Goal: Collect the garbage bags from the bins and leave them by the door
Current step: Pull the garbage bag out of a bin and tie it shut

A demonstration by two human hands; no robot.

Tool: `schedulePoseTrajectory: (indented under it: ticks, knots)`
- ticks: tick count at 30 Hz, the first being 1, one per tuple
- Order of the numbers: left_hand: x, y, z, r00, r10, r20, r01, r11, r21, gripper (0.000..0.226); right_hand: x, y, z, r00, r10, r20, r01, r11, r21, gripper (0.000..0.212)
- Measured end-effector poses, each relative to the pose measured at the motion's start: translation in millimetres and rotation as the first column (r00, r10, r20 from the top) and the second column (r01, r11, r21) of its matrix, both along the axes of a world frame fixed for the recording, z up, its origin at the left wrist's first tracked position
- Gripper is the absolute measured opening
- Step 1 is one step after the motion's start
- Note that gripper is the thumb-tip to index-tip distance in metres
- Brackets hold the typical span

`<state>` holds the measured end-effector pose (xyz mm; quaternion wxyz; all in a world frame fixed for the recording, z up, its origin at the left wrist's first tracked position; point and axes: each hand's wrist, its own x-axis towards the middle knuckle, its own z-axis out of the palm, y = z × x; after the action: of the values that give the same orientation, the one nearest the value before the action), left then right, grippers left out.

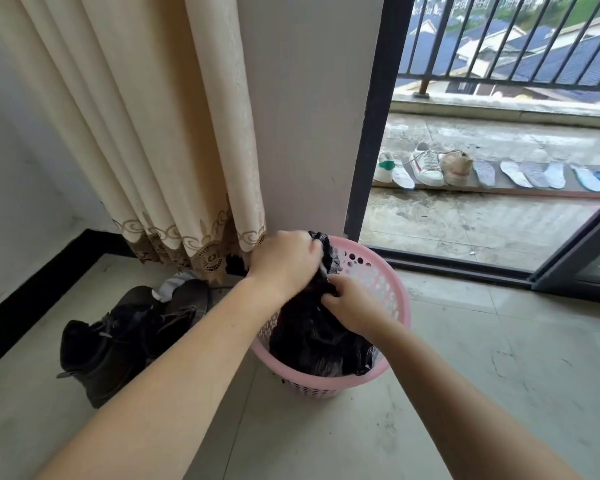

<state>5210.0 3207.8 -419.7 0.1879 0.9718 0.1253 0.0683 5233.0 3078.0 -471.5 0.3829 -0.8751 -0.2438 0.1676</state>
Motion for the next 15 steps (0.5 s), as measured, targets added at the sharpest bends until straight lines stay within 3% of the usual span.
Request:
schedulePoseTrajectory:
  ticks: [2,6,9,11,13,15]
  knots:
    - [5.8,20.3,-13.1,0.989,0.148,0.021,-0.142,0.972,-0.186,0.044,-1.6,-6.6,7.6,0.997,0.06,-0.04,-0.061,0.997,-0.044,0.02]
    - [4.8,27.2,-67.6,0.901,0.197,-0.387,-0.378,0.795,-0.474,0.058,-9.1,-18.6,17.1,0.963,0.239,-0.124,-0.26,0.947,-0.191,0.022]
    - [9.5,26.4,-84.0,0.883,0.327,-0.335,-0.469,0.613,-0.636,0.047,-8.3,-24.9,11.1,0.939,0.289,-0.184,-0.336,0.885,-0.322,0.023]
    - [12.8,29.6,-81.7,0.892,0.367,-0.263,-0.437,0.554,-0.709,0.053,0.2,-30.8,2.6,0.96,0.148,-0.239,-0.211,0.942,-0.262,0.029]
    - [8.6,29.4,-76.2,0.917,0.351,-0.189,-0.384,0.653,-0.653,0.05,10.9,-36.4,-5.3,0.955,-0.118,-0.27,0.088,0.989,-0.122,0.039]
    - [0.1,23.1,-67.0,0.975,0.197,-0.106,-0.221,0.783,-0.582,0.046,22.8,-38.0,-14.1,0.886,-0.349,-0.306,0.376,0.926,0.035,0.044]
